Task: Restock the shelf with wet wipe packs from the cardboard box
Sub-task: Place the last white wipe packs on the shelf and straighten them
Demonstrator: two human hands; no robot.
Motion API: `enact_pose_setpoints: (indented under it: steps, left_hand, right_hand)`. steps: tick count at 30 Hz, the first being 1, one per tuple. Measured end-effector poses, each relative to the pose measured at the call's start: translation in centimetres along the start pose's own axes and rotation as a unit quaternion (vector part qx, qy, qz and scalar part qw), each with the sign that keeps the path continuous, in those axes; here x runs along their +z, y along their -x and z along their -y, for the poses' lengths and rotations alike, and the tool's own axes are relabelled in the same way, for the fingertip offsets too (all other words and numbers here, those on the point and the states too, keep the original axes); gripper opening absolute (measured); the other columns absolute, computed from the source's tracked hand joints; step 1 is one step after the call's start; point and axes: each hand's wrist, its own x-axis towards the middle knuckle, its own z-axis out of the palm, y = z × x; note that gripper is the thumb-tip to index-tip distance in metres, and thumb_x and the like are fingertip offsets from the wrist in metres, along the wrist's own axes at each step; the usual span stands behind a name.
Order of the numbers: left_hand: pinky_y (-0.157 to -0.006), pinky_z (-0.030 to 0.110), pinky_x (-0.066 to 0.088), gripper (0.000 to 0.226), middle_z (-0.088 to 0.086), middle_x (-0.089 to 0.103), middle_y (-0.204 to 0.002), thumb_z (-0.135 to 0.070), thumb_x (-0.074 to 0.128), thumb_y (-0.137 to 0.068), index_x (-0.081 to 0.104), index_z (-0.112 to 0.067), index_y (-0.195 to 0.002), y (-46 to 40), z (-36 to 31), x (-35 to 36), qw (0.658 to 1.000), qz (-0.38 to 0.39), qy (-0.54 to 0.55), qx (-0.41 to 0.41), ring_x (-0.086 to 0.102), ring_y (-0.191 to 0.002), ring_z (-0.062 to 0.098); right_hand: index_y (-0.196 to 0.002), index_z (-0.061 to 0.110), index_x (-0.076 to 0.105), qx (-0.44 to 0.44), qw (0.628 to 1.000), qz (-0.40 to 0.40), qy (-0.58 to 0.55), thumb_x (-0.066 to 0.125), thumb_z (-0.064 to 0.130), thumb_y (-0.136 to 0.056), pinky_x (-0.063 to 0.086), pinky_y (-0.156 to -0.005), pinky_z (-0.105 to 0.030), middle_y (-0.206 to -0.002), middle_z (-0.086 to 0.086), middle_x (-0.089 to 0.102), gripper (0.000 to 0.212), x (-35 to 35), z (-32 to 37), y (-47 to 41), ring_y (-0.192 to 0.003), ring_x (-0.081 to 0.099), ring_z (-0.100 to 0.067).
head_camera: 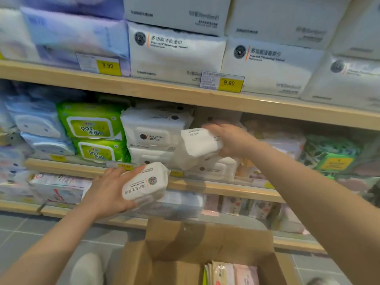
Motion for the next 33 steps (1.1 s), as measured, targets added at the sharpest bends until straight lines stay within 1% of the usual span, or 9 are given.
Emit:
enact_pose_setpoints:
  steps: [3,7,10,12,15,20,23,30,33]
  left_hand:
    - [-0.079,0.037,0.042,0.103,-0.002,0.047,-0.113,-0.078,0.036,-0.048,0.003,-0.051,-0.142,-1.1,0.5,0.5,1.000,0.016,0.004,-0.012,0.040,-0.105,0.021]
    - [-0.078,0.036,0.043,0.105,-0.002,0.047,-0.112,-0.074,0.042,-0.047,0.006,-0.052,-0.143,-1.7,0.7,1.1,0.999,0.028,0.020,-0.021,0.039,-0.103,0.019]
    - [-0.079,0.038,0.043,0.104,-0.002,0.048,-0.110,-0.075,0.040,-0.046,0.012,-0.050,-0.143,-1.9,0.1,0.5,0.999,0.013,0.025,-0.026,0.040,-0.103,0.021]
    - [-0.081,0.039,0.043,0.103,-0.002,0.047,-0.110,-0.075,0.040,-0.047,0.013,-0.050,-0.143,-1.9,-0.3,0.3,0.999,0.013,0.025,-0.028,0.040,-0.106,0.022]
    - [-0.084,0.039,0.042,0.103,-0.003,0.046,-0.112,-0.072,0.043,-0.046,0.008,-0.052,-0.141,-2.0,-0.4,0.7,0.999,0.024,0.021,-0.017,0.039,-0.108,0.020]
    - [-0.083,0.038,0.040,0.105,-0.003,0.044,-0.111,-0.070,0.045,-0.045,0.003,-0.053,-0.140,-2.4,-0.5,1.1,0.999,0.042,0.021,-0.003,0.038,-0.107,0.018]
    - [-0.084,0.038,0.039,0.104,-0.004,0.045,-0.113,-0.071,0.043,-0.045,0.006,-0.052,-0.141,-2.8,-0.3,1.2,0.999,0.039,0.025,0.006,0.038,-0.108,0.019]
    - [-0.085,0.039,0.041,0.102,-0.007,0.041,-0.105,-0.072,0.045,-0.045,0.004,-0.056,-0.137,-3.6,-0.4,1.7,0.998,0.039,0.044,0.020,0.036,-0.105,0.017]
    - [-0.086,0.040,0.041,0.101,-0.008,0.041,-0.104,-0.072,0.045,-0.045,0.002,-0.058,-0.135,-3.7,-0.5,1.7,0.998,0.042,0.049,0.023,0.037,-0.104,0.017]
  right_hand:
    - [-0.147,0.034,0.022,0.014,1.000,0.008,0.025,0.071,0.014,-0.076,0.033,-0.104,-0.037,-0.147,-0.003,0.035,0.089,0.3,-0.5,-0.5,-0.130,0.038,-0.025]
    - [-0.149,0.028,0.014,0.052,0.995,-0.075,0.037,0.057,0.003,-0.082,0.014,-0.112,-0.052,-0.151,-0.012,0.019,0.083,2.6,2.3,0.9,-0.138,0.018,-0.034]
    - [-0.148,0.028,0.014,0.027,0.994,-0.102,0.026,0.067,0.038,-0.079,-0.002,-0.110,-0.062,-0.154,-0.011,0.013,0.088,5.5,5.0,1.8,-0.142,0.006,-0.033]
    - [-0.144,0.028,0.023,0.046,0.987,-0.146,0.038,0.067,0.051,-0.076,0.004,-0.107,-0.068,-0.152,-0.009,0.021,0.084,6.5,5.3,1.5,-0.141,0.013,-0.033]
    - [-0.141,0.027,0.030,0.075,0.981,-0.178,0.031,0.066,0.045,-0.080,0.020,-0.102,-0.071,-0.148,-0.007,0.030,0.073,6.4,5.1,0.8,-0.139,0.020,-0.033]
    - [-0.143,0.026,0.024,0.168,0.971,-0.170,0.005,0.058,0.039,-0.086,0.032,-0.100,-0.064,-0.149,-0.009,0.029,0.067,6.5,4.3,-0.6,-0.140,0.016,-0.034]
    - [-0.138,0.018,0.034,0.237,0.963,-0.122,-0.035,0.053,0.038,-0.091,0.038,-0.096,-0.055,-0.140,-0.016,0.040,0.055,6.7,2.6,-2.7,-0.135,0.029,-0.037]
    - [-0.145,0.024,0.023,0.291,0.951,-0.094,-0.040,0.054,0.039,-0.089,0.013,-0.107,-0.066,-0.153,-0.015,0.016,0.066,7.7,1.7,-7.8,-0.143,0.009,-0.033]
    - [-0.111,0.009,0.054,0.285,0.952,-0.083,-0.073,0.045,0.044,-0.094,0.044,-0.090,-0.049,-0.118,-0.023,0.057,0.040,8.4,1.8,-5.3,-0.113,0.052,-0.040]
